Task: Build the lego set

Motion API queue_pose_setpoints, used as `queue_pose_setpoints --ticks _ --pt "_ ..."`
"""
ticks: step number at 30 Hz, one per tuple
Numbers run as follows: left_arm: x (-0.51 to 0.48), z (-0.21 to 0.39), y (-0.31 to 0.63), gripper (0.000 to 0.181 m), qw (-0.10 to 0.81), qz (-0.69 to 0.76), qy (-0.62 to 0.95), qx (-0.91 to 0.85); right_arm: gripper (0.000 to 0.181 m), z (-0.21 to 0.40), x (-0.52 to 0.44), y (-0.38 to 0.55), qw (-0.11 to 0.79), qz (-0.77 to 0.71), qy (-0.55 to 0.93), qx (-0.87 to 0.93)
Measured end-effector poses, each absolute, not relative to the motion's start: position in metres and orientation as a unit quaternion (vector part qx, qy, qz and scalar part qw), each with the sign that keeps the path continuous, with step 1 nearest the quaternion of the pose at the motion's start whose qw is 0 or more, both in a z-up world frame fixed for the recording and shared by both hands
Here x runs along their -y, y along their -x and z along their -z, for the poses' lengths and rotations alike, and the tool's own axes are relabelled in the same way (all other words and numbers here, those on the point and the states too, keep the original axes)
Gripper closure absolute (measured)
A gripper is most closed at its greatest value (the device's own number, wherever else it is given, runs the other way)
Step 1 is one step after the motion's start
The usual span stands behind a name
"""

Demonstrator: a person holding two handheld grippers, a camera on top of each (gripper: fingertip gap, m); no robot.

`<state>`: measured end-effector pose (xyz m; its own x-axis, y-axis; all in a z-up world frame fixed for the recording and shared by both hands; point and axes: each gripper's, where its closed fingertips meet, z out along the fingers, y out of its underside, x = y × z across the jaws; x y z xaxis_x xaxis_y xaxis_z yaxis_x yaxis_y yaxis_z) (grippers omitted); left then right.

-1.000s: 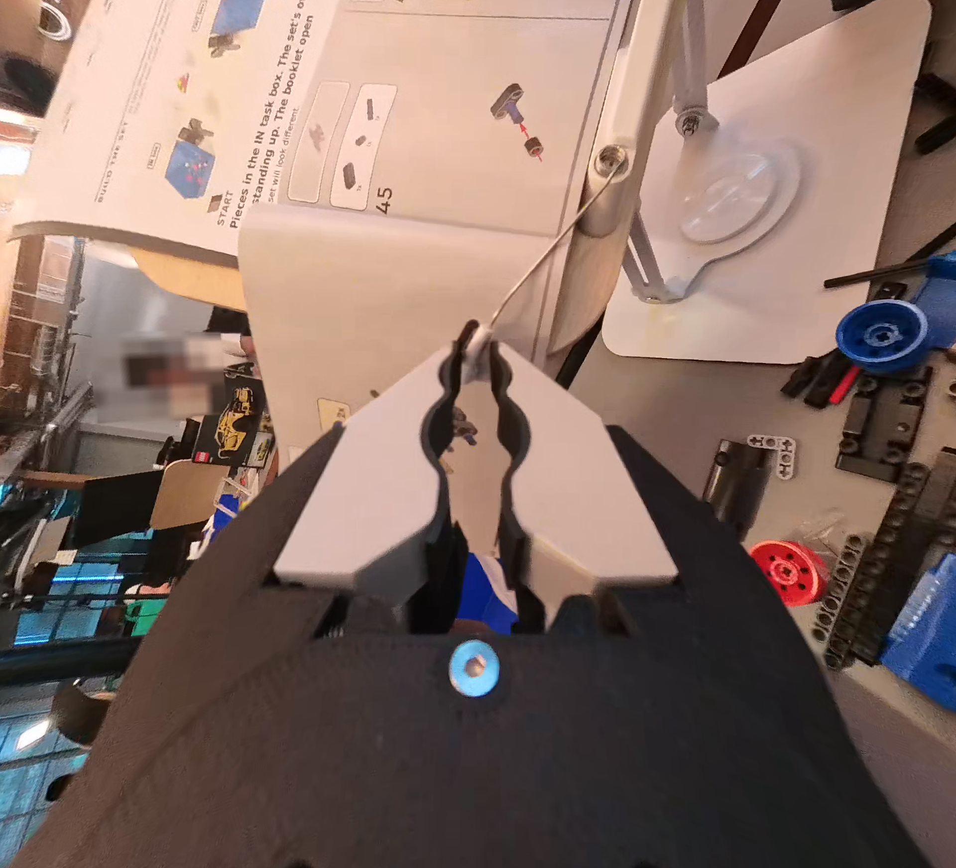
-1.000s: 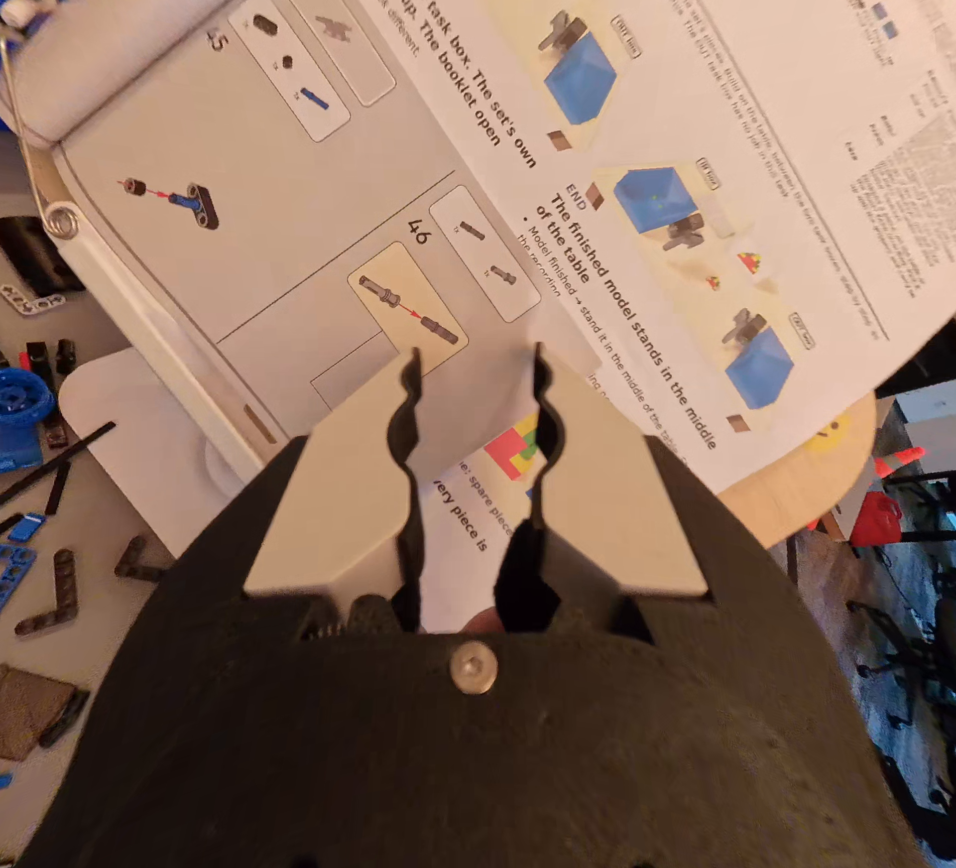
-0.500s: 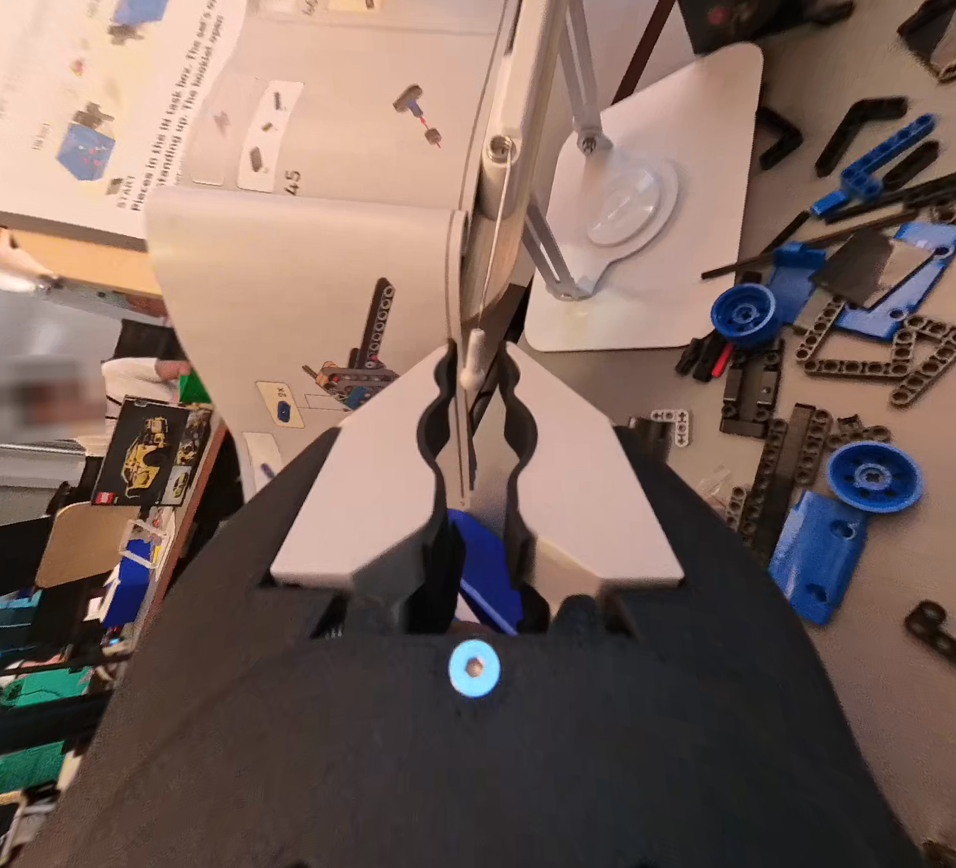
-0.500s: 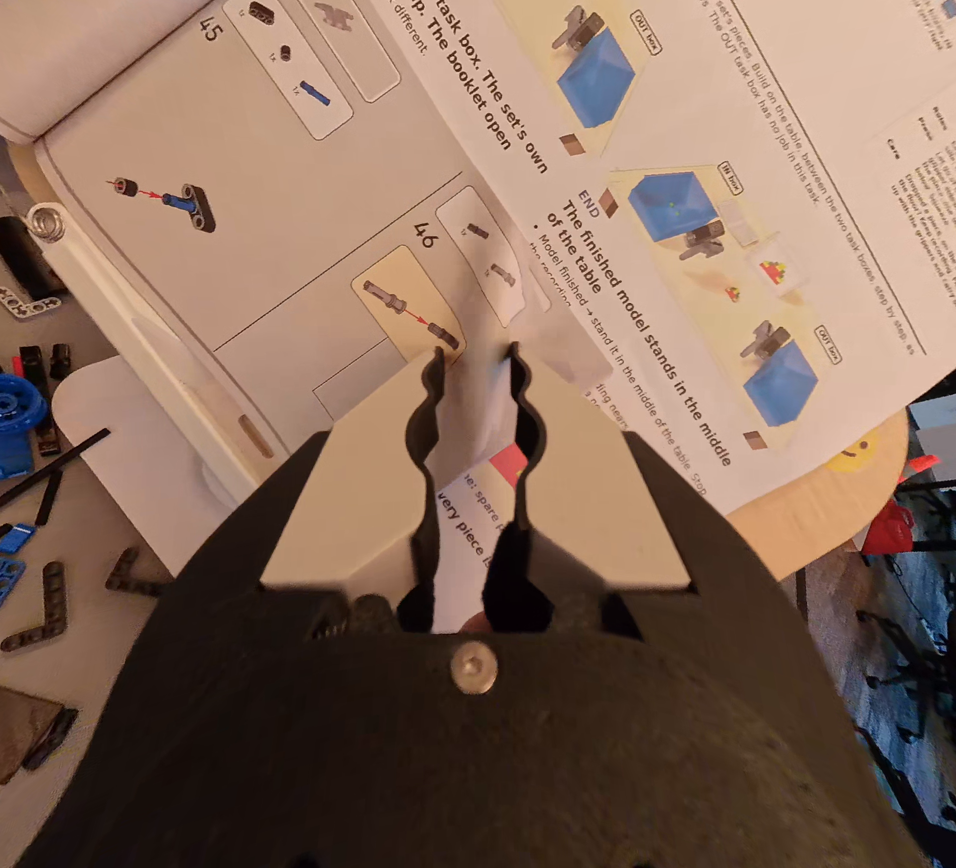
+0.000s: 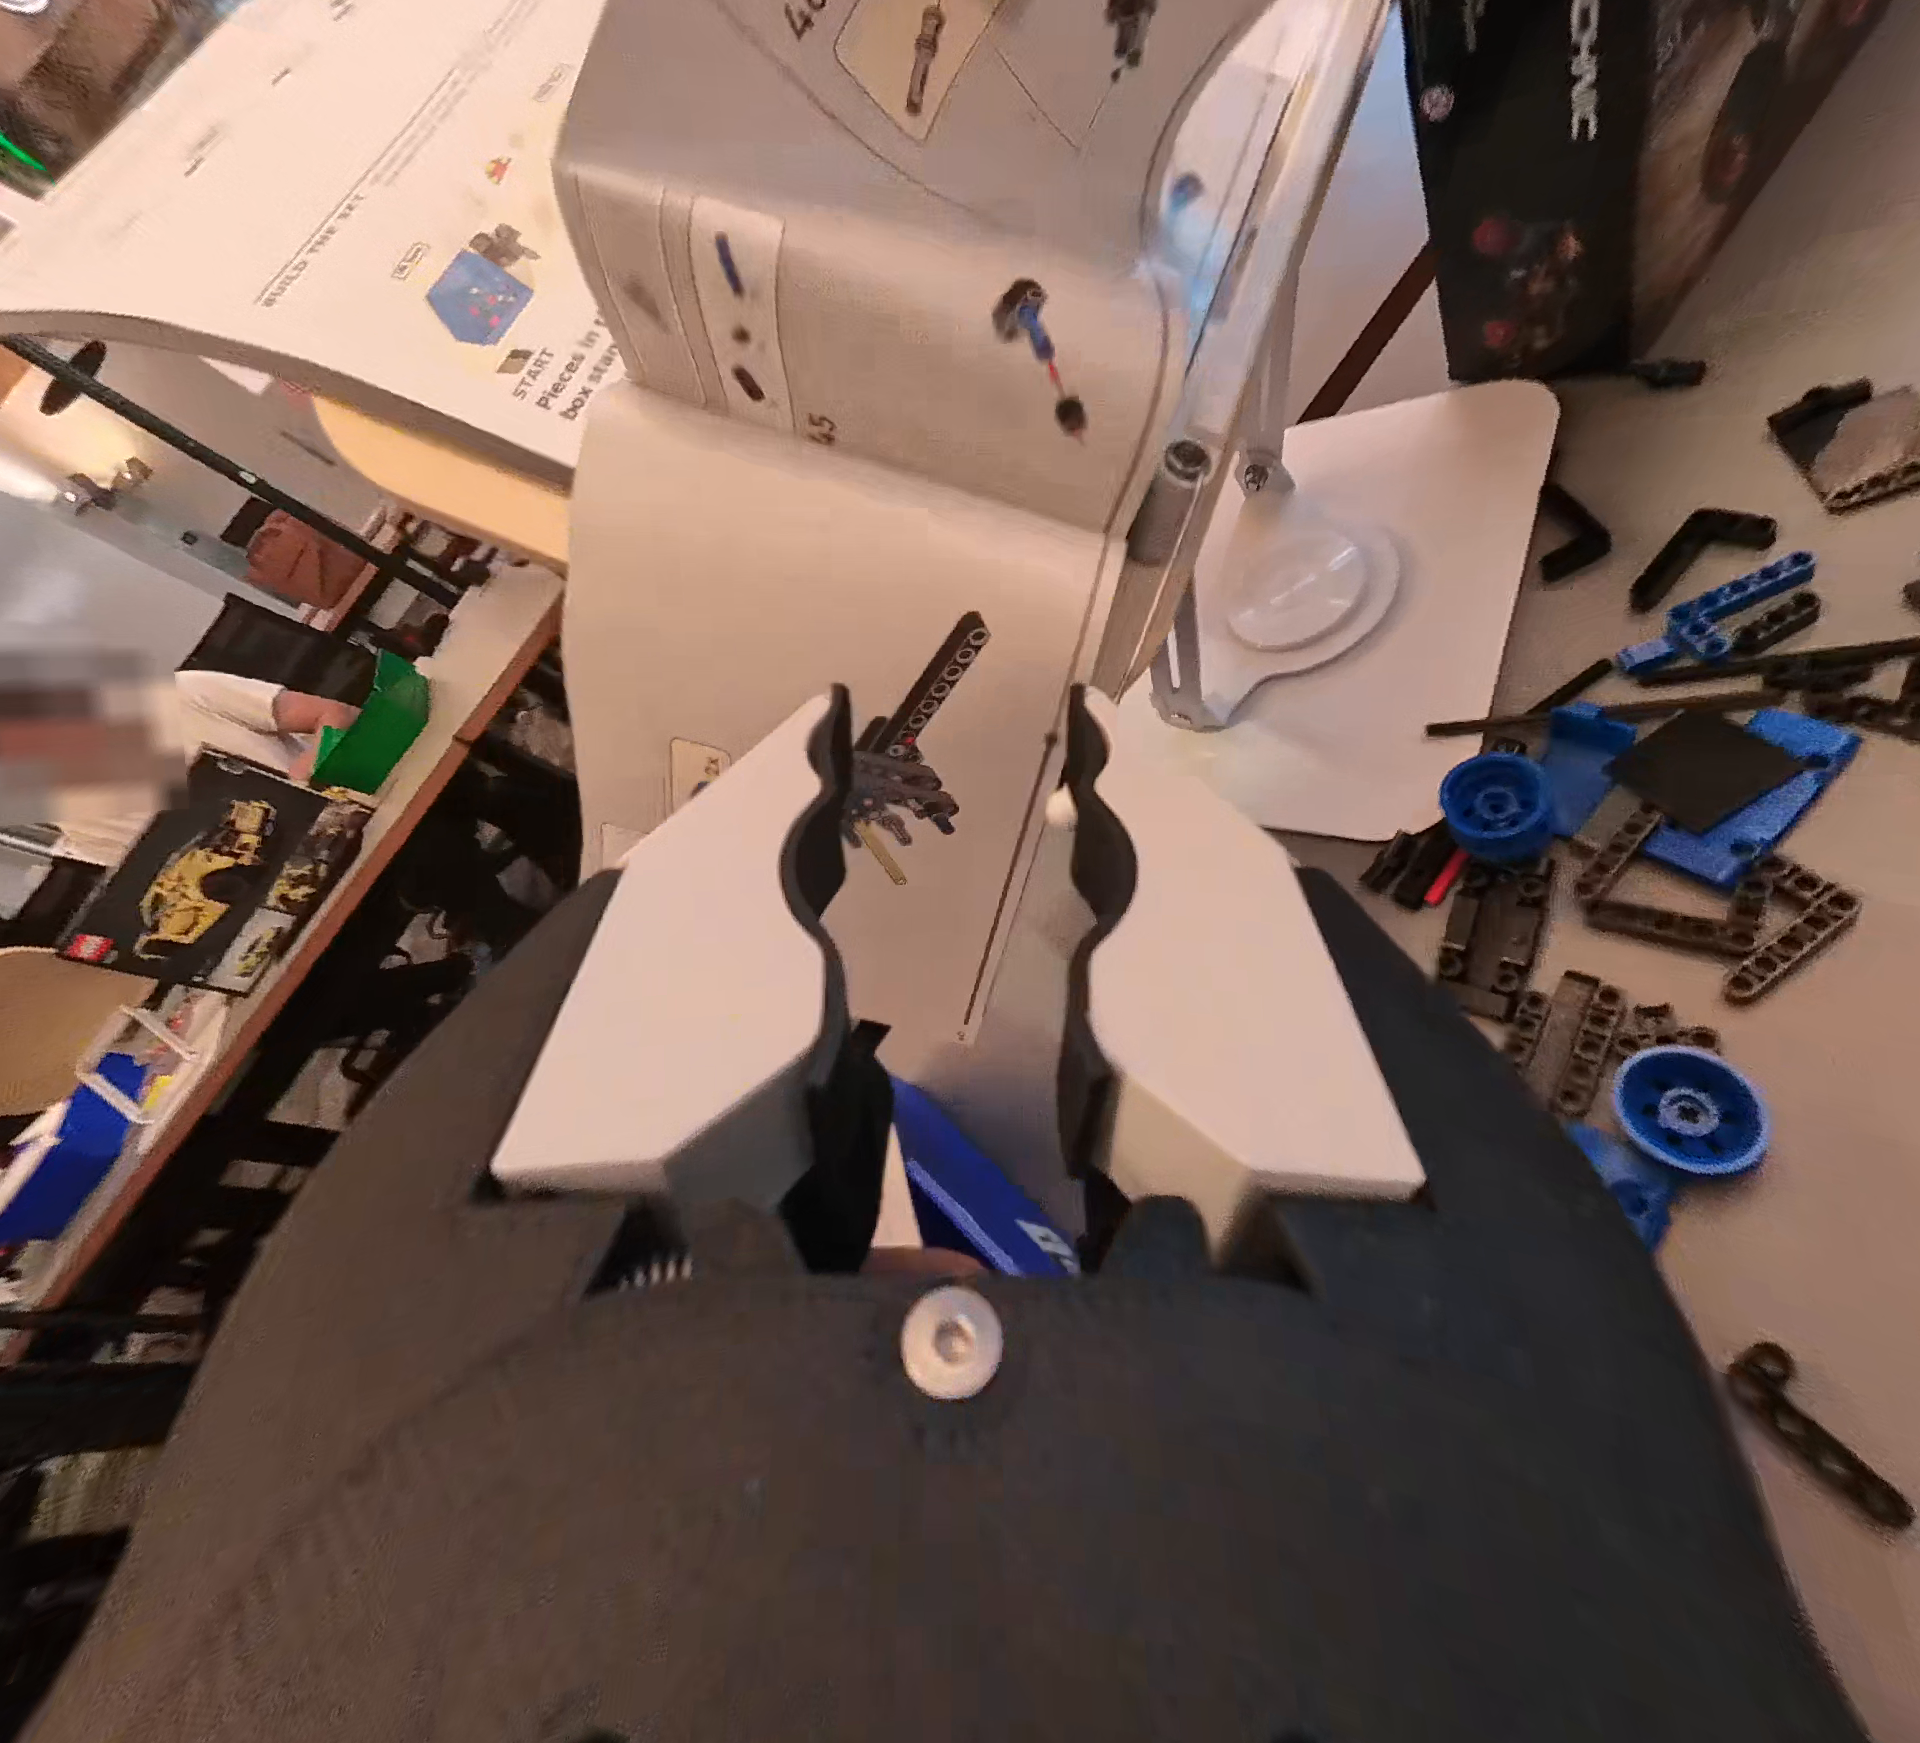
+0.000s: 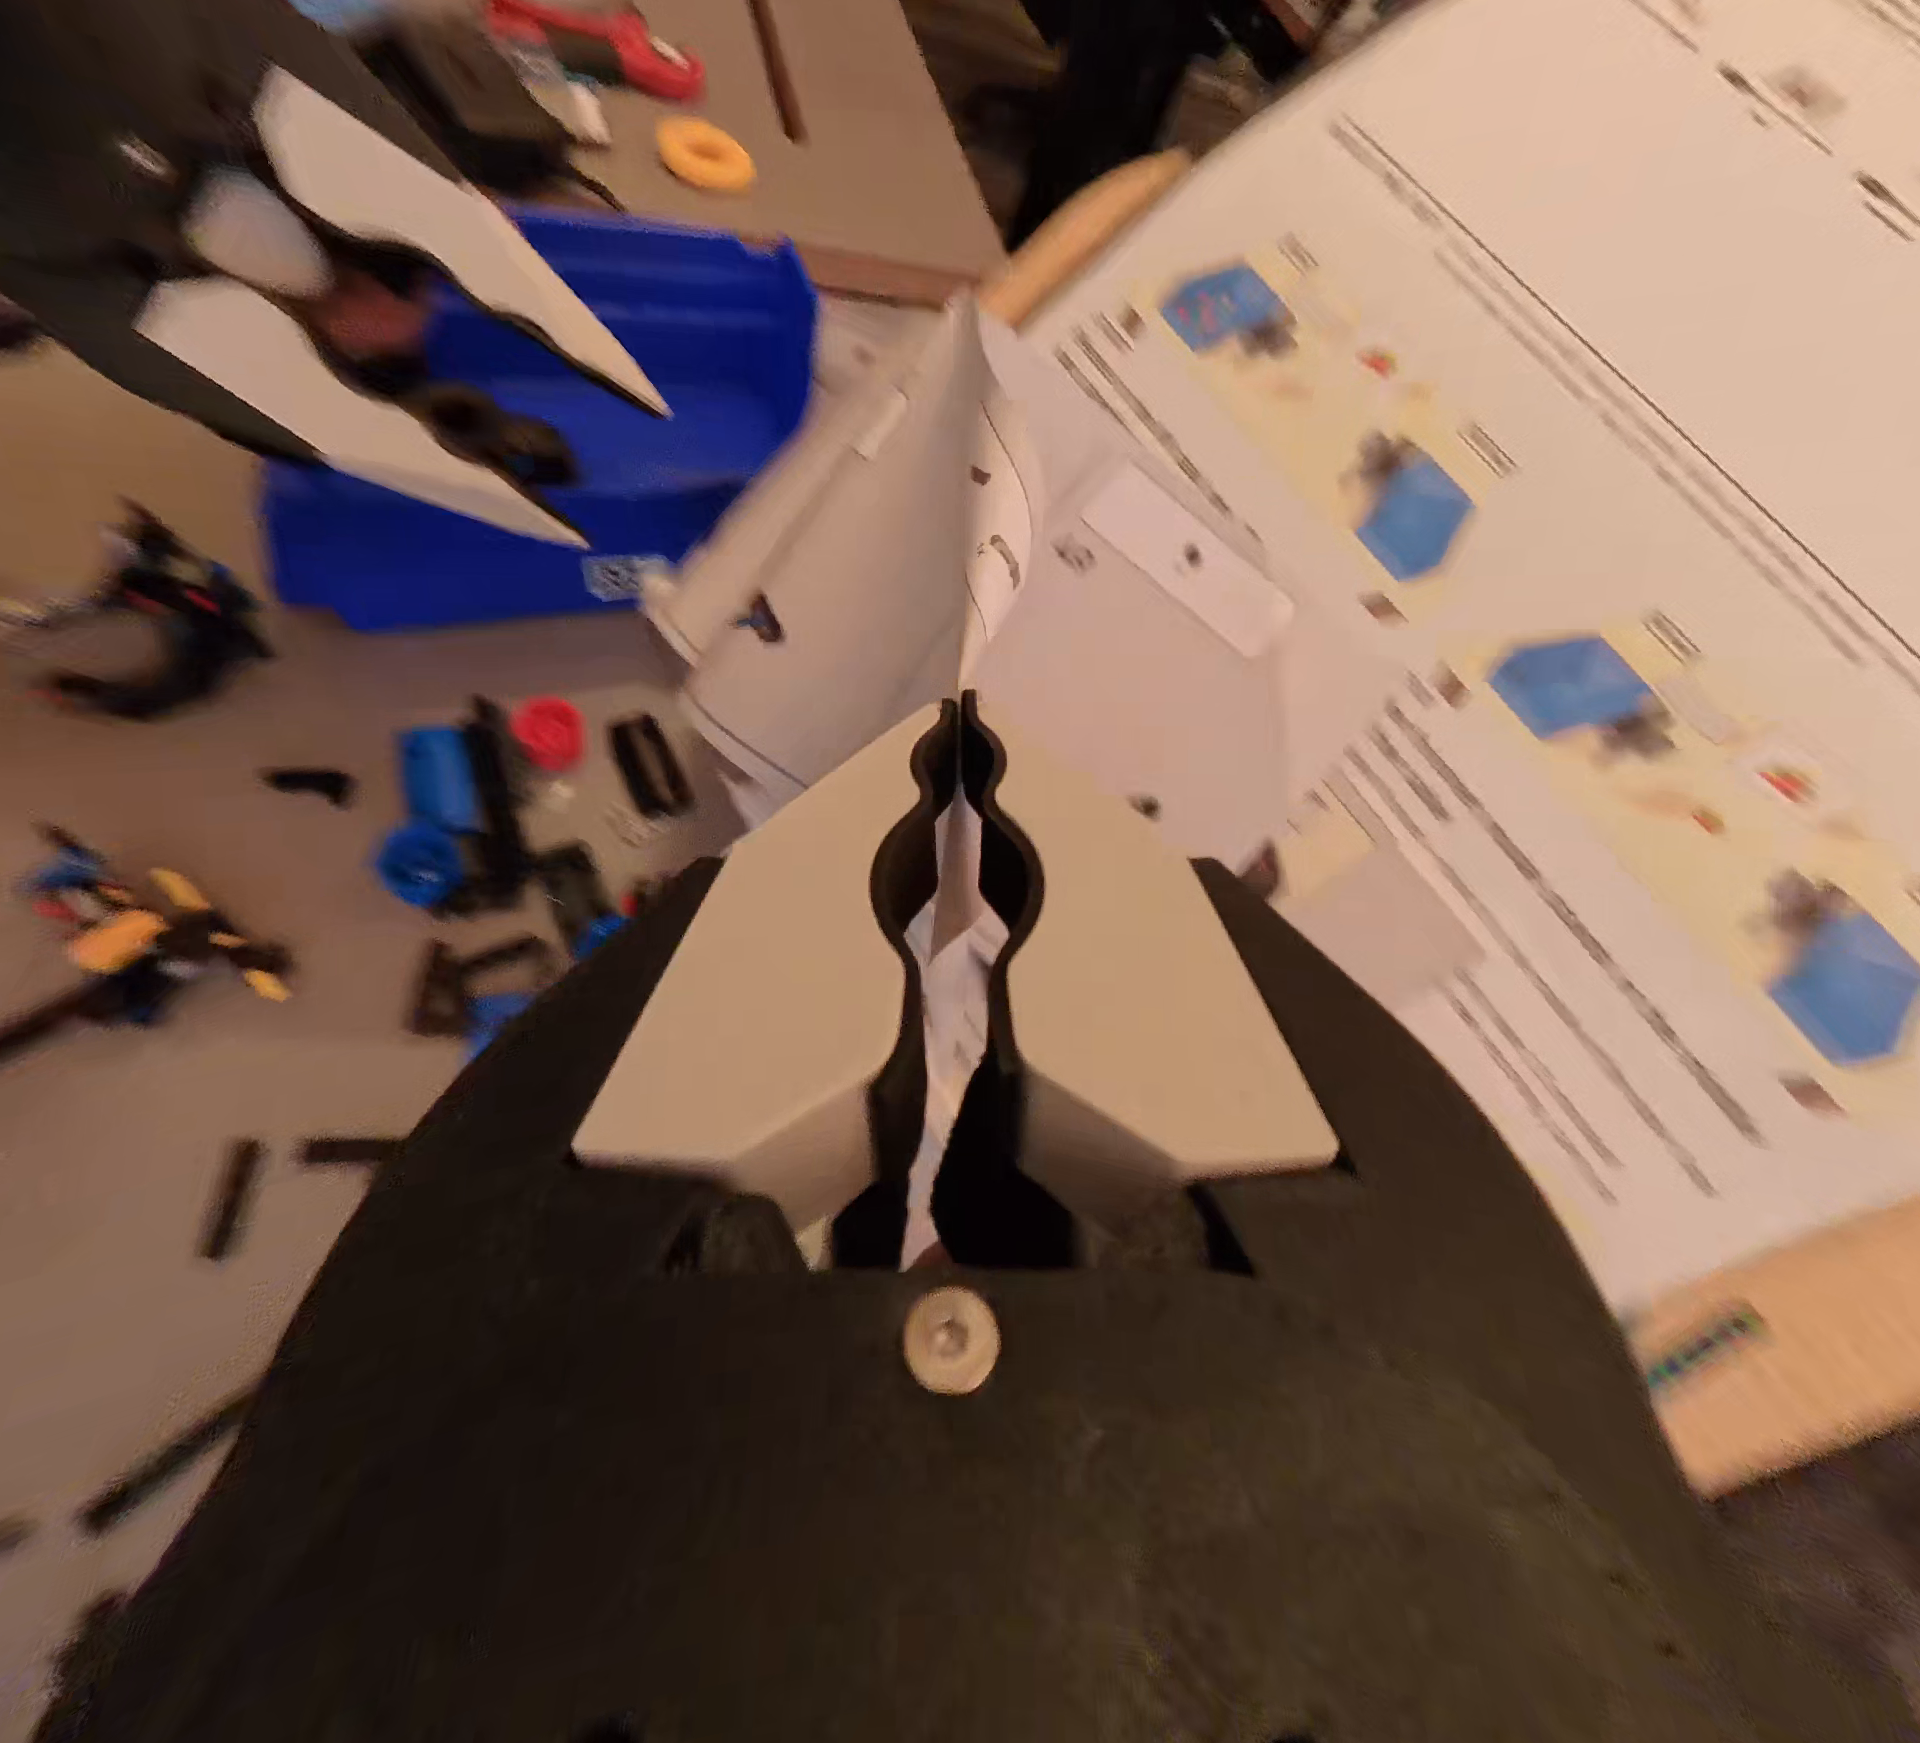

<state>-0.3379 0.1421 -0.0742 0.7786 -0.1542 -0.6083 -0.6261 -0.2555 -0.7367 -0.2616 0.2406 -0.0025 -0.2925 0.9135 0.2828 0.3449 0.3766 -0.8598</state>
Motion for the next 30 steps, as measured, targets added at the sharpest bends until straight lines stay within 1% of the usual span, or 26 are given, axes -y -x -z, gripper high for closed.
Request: queue_pose_setpoints --ticks 6,8,9,10,13,15,16,17,18,21,24,26,27,29,30 --pt "-0.123 0.048 0.327 0.128 0.625 -0.101 0.747 -0.204 0.181 -0.017 -0.159 0.303 0.350 -0.429 0.400 0.730" --pt "-0.116 0.042 0.326 0.124 0.645 -0.059 0.738 -0.190 0.181 -0.016 -0.147 0.320 0.349 -0.434 0.402 0.727" --pt "-0.114 0.042 0.326 0.119 0.648 -0.048 0.737 -0.187 0.181 -0.015 -0.144 0.328 0.350 -0.435 0.404 0.725" --pt "-0.113 0.041 0.326 0.114 0.651 -0.043 0.735 -0.185 0.178 -0.012 -0.139 0.335 0.345 -0.438 0.409 0.722" --pt "-0.109 0.041 0.324 0.099 0.654 -0.039 0.733 -0.182 0.159 -0.003 -0.124 0.352 0.333 -0.452 0.411 0.718" --pt "-0.110 0.050 0.328 0.087 0.642 -0.039 0.746 -0.171 0.144 0.005 -0.111 0.360 0.303 -0.476 0.406 0.719" --pt "-0.112 0.057 0.334 0.081 0.630 -0.047 0.759 -0.160 0.140 0.010 -0.106 0.362 0.282 -0.484 0.405 0.722" --pt "-0.114 0.062 0.340 0.079 0.625 -0.051 0.765 -0.148 0.129 0.013 -0.103 0.365 0.266 -0.491 0.405 0.724" --pt "-0.115 0.067 0.341 0.079 0.623 -0.035 0.769 -0.140 0.123 0.014 -0.103 0.367 0.255 -0.499 0.406 0.722" --pt "-0.117 0.072 0.337 0.076 0.625 0.040 0.771 -0.114 0.117 0.005 -0.110 0.373 0.244 -0.536 0.405 0.700" --pt "-0.112 0.069 0.325 0.071 0.624 0.160 0.758 -0.105 0.122 -0.007 -0.125 0.378 0.281 -0.548 0.405 0.676" --pt "-0.109 0.059 0.330 0.085 0.644 0.206 0.731 -0.089 0.120 -0.011 -0.128 0.376 0.286 -0.552 0.399 0.674" --pt "-0.108 0.052 0.332 0.088 0.654 0.241 0.713 -0.078 0.120 -0.012 -0.131 0.376 0.299 -0.547 0.399 0.673" --pt "-0.101 0.039 0.331 0.084 0.662 0.316 0.676 -0.068 0.125 -0.007 -0.141 0.379 0.330 -0.519 0.404 0.677" --pt "-0.098 0.035 0.330 0.080 0.662 0.336 0.666 -0.072 0.121 -0.001 -0.142 0.380 0.335 -0.504 0.403 0.686"
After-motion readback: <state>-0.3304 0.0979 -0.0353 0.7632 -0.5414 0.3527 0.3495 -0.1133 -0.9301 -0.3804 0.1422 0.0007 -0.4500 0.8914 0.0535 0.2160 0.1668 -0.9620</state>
